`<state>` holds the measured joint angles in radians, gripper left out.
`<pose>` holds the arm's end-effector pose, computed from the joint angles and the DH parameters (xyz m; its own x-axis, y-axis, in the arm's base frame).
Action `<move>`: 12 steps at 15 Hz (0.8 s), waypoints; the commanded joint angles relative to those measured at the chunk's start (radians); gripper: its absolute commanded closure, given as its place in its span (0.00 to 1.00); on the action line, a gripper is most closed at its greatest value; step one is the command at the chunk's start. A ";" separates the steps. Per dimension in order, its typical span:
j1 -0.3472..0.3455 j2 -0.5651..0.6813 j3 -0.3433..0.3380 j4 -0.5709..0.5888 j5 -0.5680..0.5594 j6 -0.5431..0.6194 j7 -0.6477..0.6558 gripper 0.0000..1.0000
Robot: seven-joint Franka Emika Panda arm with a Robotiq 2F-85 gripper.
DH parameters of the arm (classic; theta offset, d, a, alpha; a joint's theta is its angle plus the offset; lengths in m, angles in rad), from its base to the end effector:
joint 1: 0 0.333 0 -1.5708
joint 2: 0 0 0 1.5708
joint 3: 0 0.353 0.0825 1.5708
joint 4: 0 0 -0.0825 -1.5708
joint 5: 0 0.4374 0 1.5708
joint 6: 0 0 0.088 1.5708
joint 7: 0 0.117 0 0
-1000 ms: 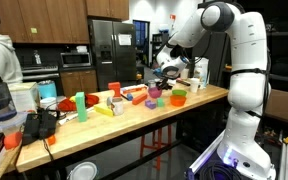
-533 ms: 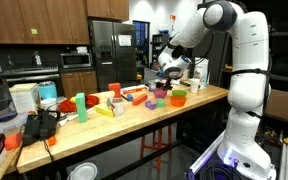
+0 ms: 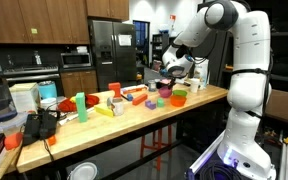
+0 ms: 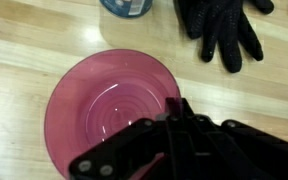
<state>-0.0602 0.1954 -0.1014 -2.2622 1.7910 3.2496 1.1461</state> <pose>0.5178 -0.1834 0.2822 -0.8097 -0.0845 -0.5807 0.0594 0.9727 -0.2244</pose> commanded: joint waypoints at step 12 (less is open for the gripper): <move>-0.098 0.166 -0.261 0.063 0.264 -0.367 -0.591 0.99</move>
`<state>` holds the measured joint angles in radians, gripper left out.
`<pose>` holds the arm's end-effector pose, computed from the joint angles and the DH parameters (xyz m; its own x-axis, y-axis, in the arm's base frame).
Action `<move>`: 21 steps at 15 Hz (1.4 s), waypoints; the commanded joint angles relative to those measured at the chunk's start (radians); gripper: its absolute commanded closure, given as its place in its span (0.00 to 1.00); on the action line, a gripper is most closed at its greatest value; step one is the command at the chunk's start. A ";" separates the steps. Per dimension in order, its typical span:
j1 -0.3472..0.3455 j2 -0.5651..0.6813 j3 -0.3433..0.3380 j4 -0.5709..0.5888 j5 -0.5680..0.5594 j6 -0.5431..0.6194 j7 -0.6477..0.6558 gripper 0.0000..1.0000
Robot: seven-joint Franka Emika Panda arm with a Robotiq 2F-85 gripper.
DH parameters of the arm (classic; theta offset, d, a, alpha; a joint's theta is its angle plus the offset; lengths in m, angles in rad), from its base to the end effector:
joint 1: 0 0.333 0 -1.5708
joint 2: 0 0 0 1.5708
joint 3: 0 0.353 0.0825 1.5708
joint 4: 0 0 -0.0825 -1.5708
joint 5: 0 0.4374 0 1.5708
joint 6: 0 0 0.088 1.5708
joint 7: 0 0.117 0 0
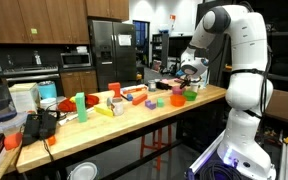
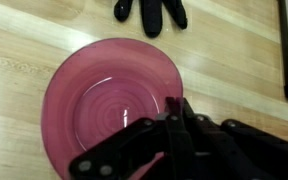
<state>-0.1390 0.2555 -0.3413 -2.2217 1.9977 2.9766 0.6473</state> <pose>0.4709 -0.3160 0.2542 -0.7693 -0.1924 -0.6092 -0.0036 0.9549 -0.2970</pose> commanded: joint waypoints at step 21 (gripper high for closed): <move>-0.077 0.036 0.021 0.026 0.022 -0.142 -0.052 0.95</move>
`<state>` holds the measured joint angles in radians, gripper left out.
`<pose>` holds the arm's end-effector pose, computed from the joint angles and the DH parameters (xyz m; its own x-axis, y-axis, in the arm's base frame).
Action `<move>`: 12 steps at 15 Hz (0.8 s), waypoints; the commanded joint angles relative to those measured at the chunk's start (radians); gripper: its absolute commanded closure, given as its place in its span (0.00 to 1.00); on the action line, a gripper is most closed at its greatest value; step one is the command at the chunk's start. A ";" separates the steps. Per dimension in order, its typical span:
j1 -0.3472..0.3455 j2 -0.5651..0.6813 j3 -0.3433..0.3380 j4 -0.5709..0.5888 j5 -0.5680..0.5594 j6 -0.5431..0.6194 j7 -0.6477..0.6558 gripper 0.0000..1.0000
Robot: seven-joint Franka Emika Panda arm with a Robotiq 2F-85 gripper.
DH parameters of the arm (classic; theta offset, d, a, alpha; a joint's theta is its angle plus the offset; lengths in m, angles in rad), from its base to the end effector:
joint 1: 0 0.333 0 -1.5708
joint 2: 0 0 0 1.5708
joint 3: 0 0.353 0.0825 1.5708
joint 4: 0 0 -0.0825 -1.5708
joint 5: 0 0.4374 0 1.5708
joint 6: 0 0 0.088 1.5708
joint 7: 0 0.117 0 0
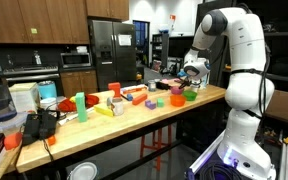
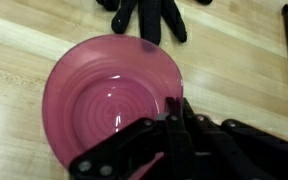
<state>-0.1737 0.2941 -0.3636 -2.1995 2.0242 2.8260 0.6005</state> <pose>0.4764 -0.3351 0.2405 -0.7076 -0.2040 -0.6765 -0.0284 0.9649 -0.2612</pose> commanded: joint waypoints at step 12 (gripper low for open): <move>-0.069 -0.033 0.065 0.005 -0.008 0.067 -0.015 0.21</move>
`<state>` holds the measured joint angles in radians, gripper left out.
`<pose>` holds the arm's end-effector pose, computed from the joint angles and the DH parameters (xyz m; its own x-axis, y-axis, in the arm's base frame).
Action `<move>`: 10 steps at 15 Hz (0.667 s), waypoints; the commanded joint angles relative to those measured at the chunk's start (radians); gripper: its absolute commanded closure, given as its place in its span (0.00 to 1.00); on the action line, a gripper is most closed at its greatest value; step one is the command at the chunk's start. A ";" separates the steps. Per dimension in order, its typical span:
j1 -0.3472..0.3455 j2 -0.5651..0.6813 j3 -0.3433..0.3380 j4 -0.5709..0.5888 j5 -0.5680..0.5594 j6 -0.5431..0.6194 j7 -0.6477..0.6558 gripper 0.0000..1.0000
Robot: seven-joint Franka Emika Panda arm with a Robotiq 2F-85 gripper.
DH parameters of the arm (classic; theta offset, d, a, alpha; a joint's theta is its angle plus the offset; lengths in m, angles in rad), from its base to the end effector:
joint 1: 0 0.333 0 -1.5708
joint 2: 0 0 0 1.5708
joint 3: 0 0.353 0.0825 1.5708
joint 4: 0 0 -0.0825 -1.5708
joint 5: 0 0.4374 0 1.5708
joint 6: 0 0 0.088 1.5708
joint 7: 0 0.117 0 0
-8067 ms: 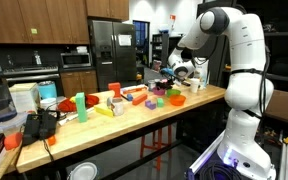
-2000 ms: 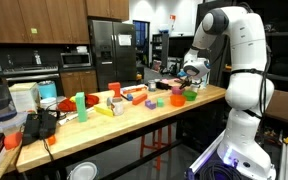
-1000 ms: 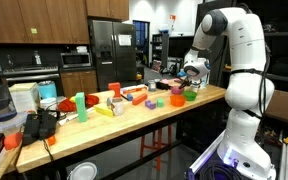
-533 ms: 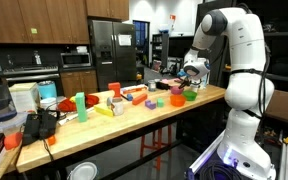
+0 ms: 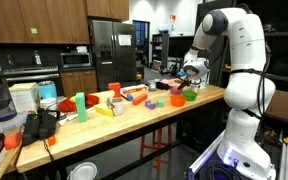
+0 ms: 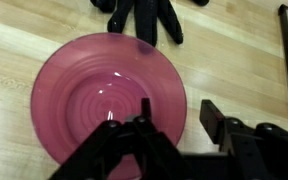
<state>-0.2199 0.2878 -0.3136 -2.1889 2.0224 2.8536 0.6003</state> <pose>0.4782 -0.3369 0.2451 -0.7110 -0.1987 -0.6745 -0.0169 0.9638 -0.2660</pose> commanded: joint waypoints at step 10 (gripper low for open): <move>-0.041 -0.164 -0.003 -0.012 -0.042 0.317 -0.115 0.00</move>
<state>-0.2454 0.1912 -0.3227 -2.1865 1.9966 3.1085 0.5276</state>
